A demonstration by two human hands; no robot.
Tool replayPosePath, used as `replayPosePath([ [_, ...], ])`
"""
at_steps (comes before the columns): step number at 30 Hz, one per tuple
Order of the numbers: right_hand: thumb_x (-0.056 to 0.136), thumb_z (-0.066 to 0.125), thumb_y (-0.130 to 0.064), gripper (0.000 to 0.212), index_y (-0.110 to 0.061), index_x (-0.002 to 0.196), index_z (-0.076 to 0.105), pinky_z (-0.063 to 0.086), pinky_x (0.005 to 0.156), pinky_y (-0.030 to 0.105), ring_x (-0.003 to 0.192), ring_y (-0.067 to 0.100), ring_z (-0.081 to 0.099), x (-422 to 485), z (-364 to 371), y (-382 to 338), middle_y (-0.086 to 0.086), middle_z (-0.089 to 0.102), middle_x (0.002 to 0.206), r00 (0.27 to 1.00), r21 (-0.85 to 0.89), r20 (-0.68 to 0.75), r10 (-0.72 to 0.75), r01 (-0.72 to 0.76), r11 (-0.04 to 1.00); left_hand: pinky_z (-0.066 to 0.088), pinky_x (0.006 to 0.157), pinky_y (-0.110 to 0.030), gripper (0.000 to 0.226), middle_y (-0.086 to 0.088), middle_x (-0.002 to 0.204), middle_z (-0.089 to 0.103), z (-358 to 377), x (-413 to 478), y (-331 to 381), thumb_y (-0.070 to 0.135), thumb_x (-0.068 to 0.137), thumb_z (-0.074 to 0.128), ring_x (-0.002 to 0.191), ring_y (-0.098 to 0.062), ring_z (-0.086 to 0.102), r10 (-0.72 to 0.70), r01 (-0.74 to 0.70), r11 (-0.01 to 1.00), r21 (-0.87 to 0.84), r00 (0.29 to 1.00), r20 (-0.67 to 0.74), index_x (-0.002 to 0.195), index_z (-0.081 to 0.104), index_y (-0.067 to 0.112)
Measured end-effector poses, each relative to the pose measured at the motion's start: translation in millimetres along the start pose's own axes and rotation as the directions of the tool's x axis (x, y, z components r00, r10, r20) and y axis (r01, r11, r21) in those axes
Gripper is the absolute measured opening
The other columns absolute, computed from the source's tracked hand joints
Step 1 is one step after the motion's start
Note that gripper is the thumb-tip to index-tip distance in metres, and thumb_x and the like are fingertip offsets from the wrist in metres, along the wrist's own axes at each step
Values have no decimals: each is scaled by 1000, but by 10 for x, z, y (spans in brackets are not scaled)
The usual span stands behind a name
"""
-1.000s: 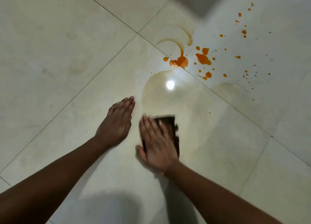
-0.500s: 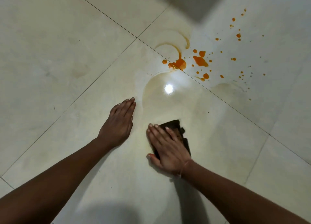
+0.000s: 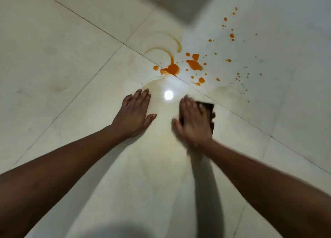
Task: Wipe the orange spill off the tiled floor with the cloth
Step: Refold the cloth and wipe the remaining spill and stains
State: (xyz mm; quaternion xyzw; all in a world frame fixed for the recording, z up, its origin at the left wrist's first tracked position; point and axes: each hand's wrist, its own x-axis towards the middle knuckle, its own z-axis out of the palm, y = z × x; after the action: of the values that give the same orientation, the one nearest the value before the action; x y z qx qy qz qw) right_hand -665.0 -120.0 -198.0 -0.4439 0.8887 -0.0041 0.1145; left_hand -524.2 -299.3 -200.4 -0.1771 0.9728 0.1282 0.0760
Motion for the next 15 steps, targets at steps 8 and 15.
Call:
replayPosePath([
  [8,91,25,-56,77,-14,155,15,5,121,40,149,17,8,-236,-40,678,4,12,163,999,37,-3,32,-32,999,30,109,-50,70,-16,154,32,-98,336,426,51,94,33,140,-35,32,331,-334,937,107,943,40,143,39,1],
  [15,92,21,-57,77,-11,154,15,3,120,39,149,18,7,473,-206,1448,6,12,163,930,65,-92,355,-350,935,15,115,-47,88,-10,162,4,-22,1146,1072,69,92,21,148,-30,7,427,-442,883,158,896,121,153,12,6],
])
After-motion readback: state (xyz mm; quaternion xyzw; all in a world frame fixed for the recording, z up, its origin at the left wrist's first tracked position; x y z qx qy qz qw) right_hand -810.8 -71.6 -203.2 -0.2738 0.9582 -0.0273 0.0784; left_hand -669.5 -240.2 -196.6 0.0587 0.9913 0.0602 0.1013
